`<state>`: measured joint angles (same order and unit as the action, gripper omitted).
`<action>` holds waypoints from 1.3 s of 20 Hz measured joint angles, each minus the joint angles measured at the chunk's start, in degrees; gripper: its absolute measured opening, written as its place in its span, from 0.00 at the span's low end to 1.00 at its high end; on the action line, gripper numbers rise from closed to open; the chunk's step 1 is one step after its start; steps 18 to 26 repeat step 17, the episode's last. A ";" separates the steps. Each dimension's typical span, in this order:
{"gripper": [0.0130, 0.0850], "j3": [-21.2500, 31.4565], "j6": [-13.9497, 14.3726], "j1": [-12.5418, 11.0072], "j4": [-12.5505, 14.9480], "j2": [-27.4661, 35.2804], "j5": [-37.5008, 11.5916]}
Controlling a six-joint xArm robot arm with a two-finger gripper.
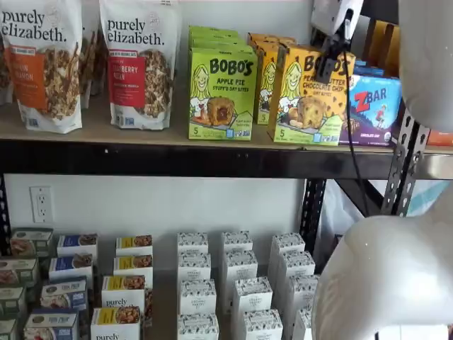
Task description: Pick up the orange box on the top shelf, the fifth box from the left
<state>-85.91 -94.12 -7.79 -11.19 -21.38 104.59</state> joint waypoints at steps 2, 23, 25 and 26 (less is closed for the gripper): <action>0.11 1.04 -0.66 -0.90 -0.23 -1.79 0.76; 0.11 10.85 -8.13 -9.11 -0.95 -13.63 3.03; 0.11 10.85 -8.13 -9.11 -0.95 -13.63 3.03; 0.11 10.85 -8.13 -9.11 -0.95 -13.63 3.03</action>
